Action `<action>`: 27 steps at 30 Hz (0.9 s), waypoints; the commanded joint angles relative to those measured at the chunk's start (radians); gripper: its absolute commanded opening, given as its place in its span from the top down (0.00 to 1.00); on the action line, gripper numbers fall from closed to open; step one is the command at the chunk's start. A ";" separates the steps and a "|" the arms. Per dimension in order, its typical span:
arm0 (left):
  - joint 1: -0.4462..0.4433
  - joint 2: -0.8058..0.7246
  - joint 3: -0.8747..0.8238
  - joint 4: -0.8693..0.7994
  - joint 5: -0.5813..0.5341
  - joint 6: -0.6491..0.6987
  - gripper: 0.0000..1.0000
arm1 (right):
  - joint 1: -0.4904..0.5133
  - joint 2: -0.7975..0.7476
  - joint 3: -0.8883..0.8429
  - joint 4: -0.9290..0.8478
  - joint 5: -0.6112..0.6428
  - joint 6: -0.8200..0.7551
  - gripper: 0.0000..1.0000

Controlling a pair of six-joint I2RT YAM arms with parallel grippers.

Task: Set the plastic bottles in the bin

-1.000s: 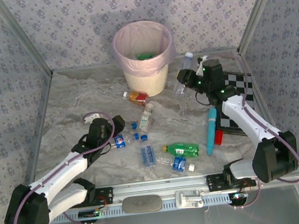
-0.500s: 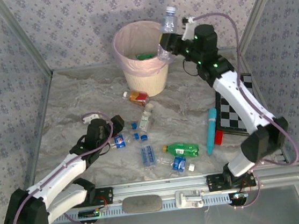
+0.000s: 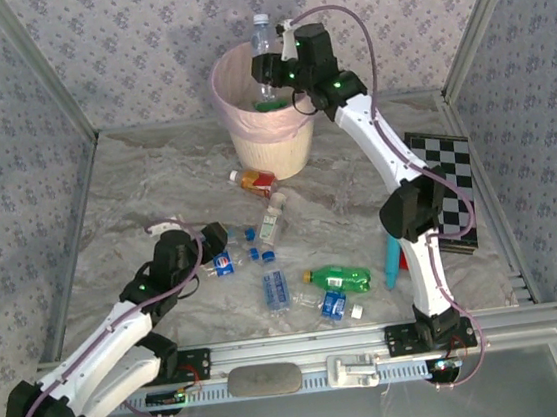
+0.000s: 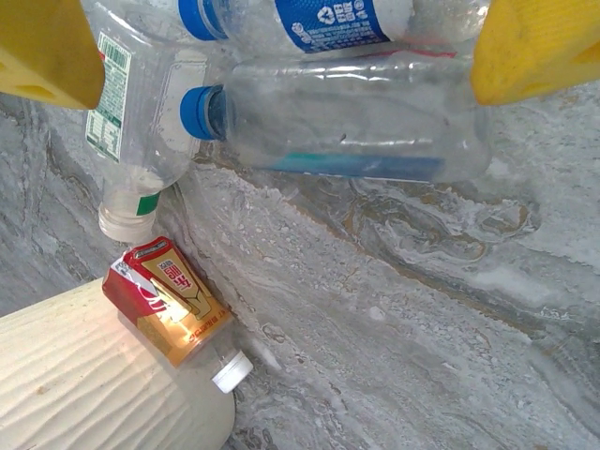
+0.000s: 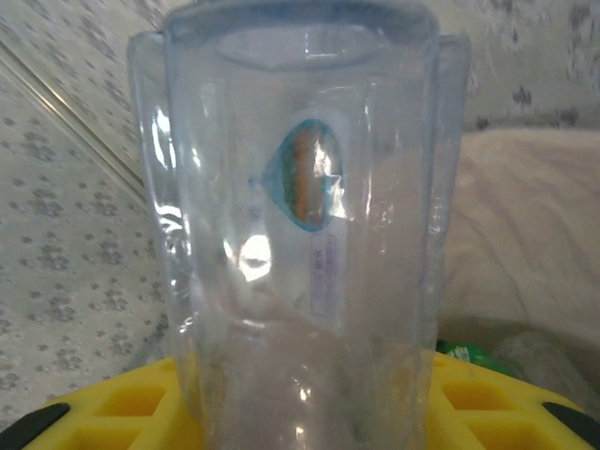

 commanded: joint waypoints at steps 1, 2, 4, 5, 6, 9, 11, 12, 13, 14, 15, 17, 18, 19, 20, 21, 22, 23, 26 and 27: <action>0.009 -0.031 -0.008 -0.037 0.005 0.016 0.00 | 0.006 0.035 0.045 -0.056 0.019 -0.018 0.53; 0.009 -0.036 -0.010 -0.040 0.004 0.018 0.00 | 0.007 0.041 0.044 -0.056 0.021 -0.019 0.53; 0.010 -0.045 -0.014 -0.046 0.003 0.017 0.00 | 0.008 0.055 0.043 -0.060 0.027 -0.028 0.53; 0.011 -0.049 -0.019 -0.048 0.002 0.015 0.00 | 0.009 0.061 0.045 -0.063 0.029 -0.032 0.52; 0.012 -0.053 -0.021 -0.048 0.002 0.014 0.00 | 0.008 0.066 0.045 -0.066 0.030 -0.033 0.52; 0.011 -0.062 -0.028 -0.048 0.003 0.009 0.00 | 0.011 0.075 0.046 -0.075 0.036 -0.039 0.46; 0.011 -0.066 -0.030 -0.050 0.001 0.008 0.00 | 0.011 0.077 0.045 -0.078 0.043 -0.042 0.38; 0.011 -0.067 -0.030 -0.052 0.002 0.007 0.00 | 0.011 0.077 0.046 -0.079 0.046 -0.043 0.33; 0.011 -0.070 -0.030 -0.055 0.002 0.008 0.00 | 0.010 0.077 0.048 -0.079 0.049 -0.045 0.29; 0.010 -0.072 -0.030 -0.057 0.000 0.008 0.00 | 0.010 0.074 0.051 -0.080 0.050 -0.047 0.26; 0.010 -0.073 -0.030 -0.058 0.000 0.008 0.00 | 0.010 0.074 0.055 -0.082 0.052 -0.047 0.24; 0.012 -0.076 -0.030 -0.060 -0.002 0.007 0.00 | 0.010 0.069 0.062 -0.084 0.053 -0.050 0.21; 0.010 -0.078 -0.030 -0.060 -0.002 0.007 0.00 | 0.011 0.066 0.064 -0.083 0.053 -0.052 0.20; 0.011 -0.079 -0.030 -0.060 -0.003 0.007 0.00 | 0.010 0.061 0.066 -0.082 0.052 -0.053 0.19; 0.011 -0.079 -0.030 -0.059 -0.003 0.006 0.00 | 0.011 0.056 0.066 -0.081 0.052 -0.053 0.18; 0.010 -0.080 -0.030 -0.059 -0.002 0.007 0.00 | 0.011 0.050 0.066 -0.080 0.050 -0.054 0.18; 0.010 -0.079 -0.030 -0.057 -0.002 0.006 0.00 | 0.010 0.043 0.066 -0.080 0.050 -0.055 0.17; 0.010 -0.079 -0.030 -0.056 -0.002 0.005 0.00 | 0.010 0.035 0.066 -0.080 0.047 -0.055 0.17; 0.011 -0.078 -0.028 -0.056 -0.001 0.004 0.00 | 0.012 0.008 0.066 -0.085 0.043 -0.062 0.16; 0.011 -0.078 -0.027 -0.057 -0.001 0.003 0.00 | 0.014 -0.004 0.063 -0.089 0.043 -0.067 0.16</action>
